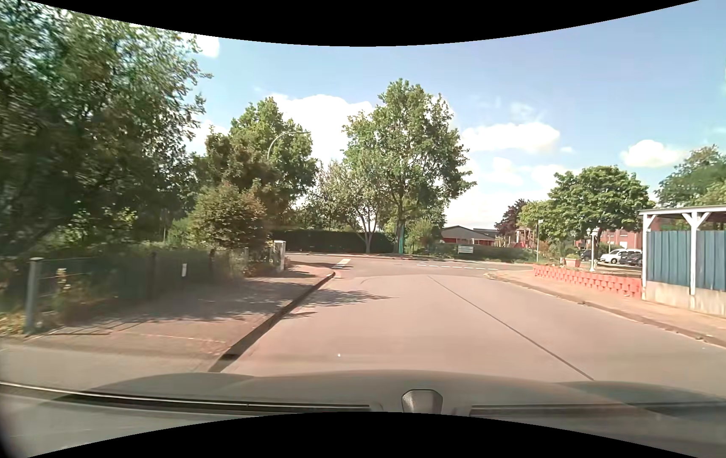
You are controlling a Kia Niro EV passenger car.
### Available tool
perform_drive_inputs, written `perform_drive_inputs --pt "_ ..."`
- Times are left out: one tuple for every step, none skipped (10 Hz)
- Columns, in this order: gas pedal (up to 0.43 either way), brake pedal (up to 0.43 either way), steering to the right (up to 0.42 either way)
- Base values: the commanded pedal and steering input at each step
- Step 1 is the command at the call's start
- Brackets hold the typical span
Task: Follow the waypoints while adhering to traffic rules and regulations
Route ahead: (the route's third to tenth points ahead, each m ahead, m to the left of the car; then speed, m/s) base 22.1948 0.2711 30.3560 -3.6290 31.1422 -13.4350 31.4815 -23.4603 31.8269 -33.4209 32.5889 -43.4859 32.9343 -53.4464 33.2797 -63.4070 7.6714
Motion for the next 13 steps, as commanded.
perform_drive_inputs --pt "0.067 0.006 0.069" --pt "0.067 0.006 0.066" --pt "0.067 0.006 0.062" --pt "0.067 0.006 0.058" --pt "0.047 0.006 0.048" --pt "0.0 0.006 0.042" --pt "0.0 0.006 0.04" --pt "0.0 0.0 0.04" --pt "0.0 0.024 0.04" --pt "0.0 0.098 0.041" --pt "0.0 0.128 0.041" --pt "0.0 0.146 0.041" --pt "0.0 0.152 0.04"
